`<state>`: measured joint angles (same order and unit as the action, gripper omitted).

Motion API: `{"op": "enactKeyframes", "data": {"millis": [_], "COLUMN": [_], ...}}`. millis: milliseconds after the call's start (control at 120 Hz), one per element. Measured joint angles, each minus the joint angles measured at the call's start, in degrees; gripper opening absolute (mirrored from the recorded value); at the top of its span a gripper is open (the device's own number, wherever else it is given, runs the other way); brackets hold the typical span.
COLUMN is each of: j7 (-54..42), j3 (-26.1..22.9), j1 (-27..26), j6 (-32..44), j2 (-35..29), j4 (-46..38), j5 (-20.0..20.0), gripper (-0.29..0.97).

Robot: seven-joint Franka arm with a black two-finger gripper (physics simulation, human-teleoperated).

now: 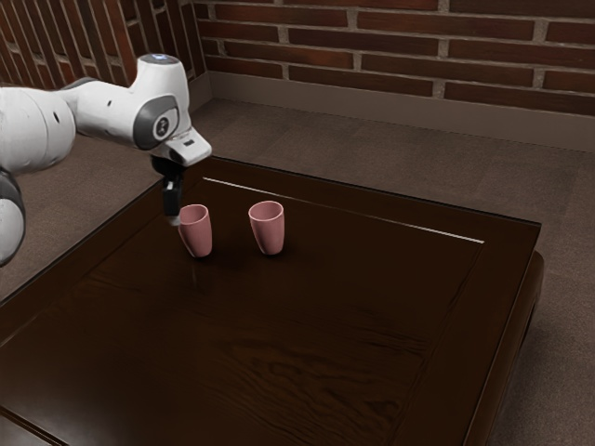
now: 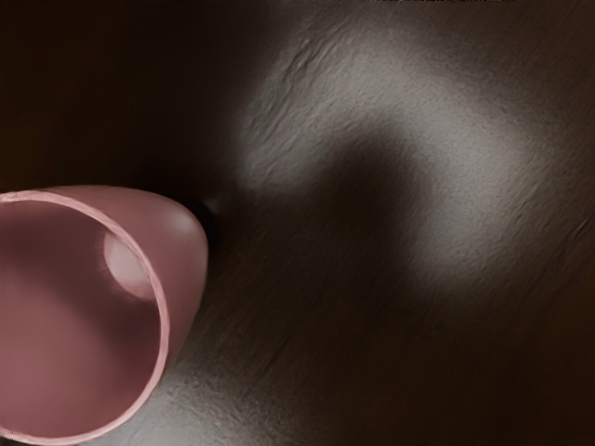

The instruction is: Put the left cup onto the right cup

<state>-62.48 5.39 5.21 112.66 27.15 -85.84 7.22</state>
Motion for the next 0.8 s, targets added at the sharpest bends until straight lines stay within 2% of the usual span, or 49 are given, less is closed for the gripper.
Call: {"op": "enactKeyframes", "data": {"millis": [800], "j7": [-6.56], "j3": [1.03], "j1": [-0.13], "j6": [5.30], "j2": [8.52], "j4": [3.91], "j5": [-0.68], "gripper": [0.63]}}
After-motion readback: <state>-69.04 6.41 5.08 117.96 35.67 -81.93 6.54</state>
